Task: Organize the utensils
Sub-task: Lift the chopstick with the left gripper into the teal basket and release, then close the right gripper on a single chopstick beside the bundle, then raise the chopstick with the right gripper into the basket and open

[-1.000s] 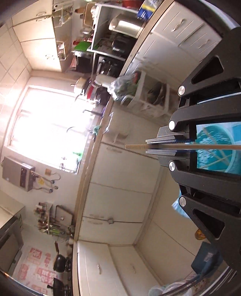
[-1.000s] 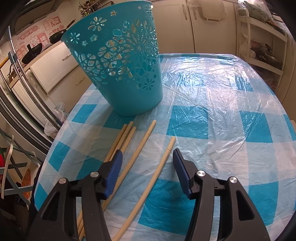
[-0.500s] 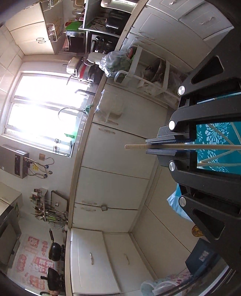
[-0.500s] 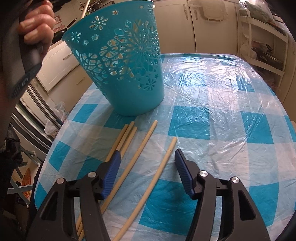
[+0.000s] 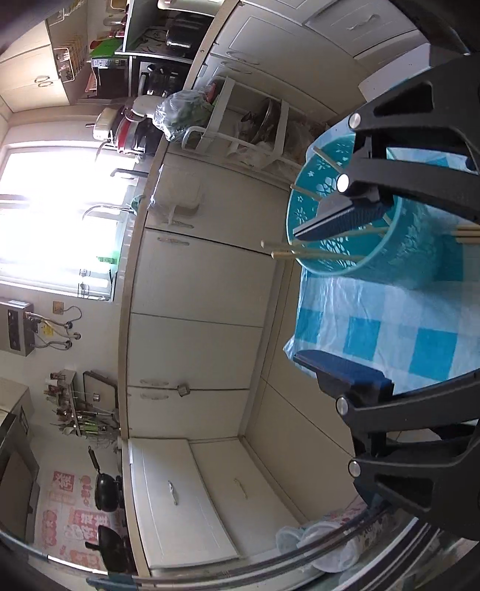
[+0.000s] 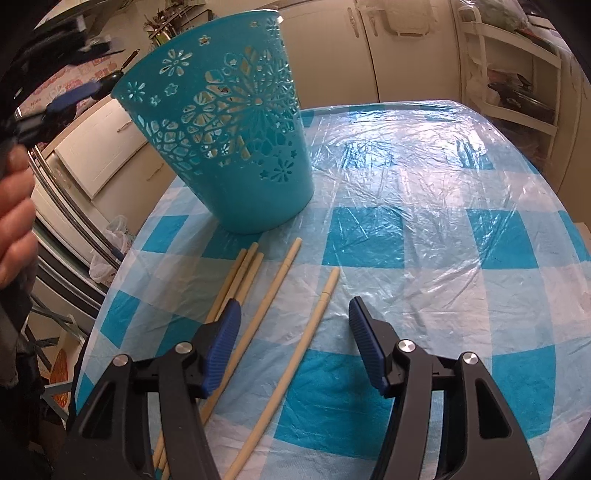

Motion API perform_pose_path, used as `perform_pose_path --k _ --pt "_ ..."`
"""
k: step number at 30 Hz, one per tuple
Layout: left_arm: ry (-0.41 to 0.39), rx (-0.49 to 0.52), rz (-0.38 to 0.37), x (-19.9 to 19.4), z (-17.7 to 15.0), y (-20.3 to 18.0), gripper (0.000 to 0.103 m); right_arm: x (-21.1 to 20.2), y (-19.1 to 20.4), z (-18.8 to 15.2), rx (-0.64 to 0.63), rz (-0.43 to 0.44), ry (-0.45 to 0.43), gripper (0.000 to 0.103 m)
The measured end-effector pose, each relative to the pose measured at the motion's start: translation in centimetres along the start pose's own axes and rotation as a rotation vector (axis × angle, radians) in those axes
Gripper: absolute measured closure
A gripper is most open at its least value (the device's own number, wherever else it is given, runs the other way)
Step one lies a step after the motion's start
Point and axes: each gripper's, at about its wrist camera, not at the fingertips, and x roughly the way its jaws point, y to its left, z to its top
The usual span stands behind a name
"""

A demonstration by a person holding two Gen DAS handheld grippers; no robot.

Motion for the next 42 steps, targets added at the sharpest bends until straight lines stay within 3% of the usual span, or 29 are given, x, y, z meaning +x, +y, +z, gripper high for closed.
perform_pose_path --k 2,4,7,10,13,15,21,26,32,37,42 --pt "0.006 0.001 0.017 -1.6 -1.1 1.5 0.023 0.1 0.8 -0.2 -0.034 -0.052 0.006 0.044" --pt "0.032 -0.015 0.04 -2.6 -3.2 3.0 0.016 0.3 1.6 -0.3 -0.066 -0.111 0.009 0.047" --pt "0.154 -0.035 0.042 -1.5 -6.9 4.9 0.015 0.5 2.1 -0.3 -0.079 -0.174 0.009 0.053" --pt "0.263 -0.066 0.042 0.2 -10.0 6.0 0.015 0.5 2.4 -0.4 -0.106 -0.227 0.019 0.067" --pt "0.319 -0.071 0.025 1.2 -12.2 6.2 0.015 0.2 3.0 -0.7 -0.194 -0.194 0.051 0.093" --pt "0.344 -0.063 0.011 1.9 -13.0 5.8 0.015 -0.1 3.5 -0.8 -0.275 -0.189 0.056 0.097" --pt "0.348 -0.054 -0.011 2.0 -13.2 5.6 0.015 -0.2 1.5 -0.4 -0.183 -0.18 0.101 0.095" --pt "0.336 -0.016 -0.015 1.5 -13.1 4.6 0.015 -0.2 2.2 -0.9 -0.205 -0.219 0.076 0.094" --pt "0.347 0.031 -0.01 1.5 -13.2 3.7 0.013 -1.0 0.8 -1.2 -0.092 -0.16 0.057 0.096" --pt "0.364 0.038 -0.008 1.8 -13.4 3.5 0.012 -0.7 2.2 -1.4 -0.208 -0.212 0.069 0.096" --pt "0.389 0.061 -0.022 2.1 -13.6 3.1 0.01 -1.4 0.8 -0.9 -0.102 -0.139 0.052 0.097"
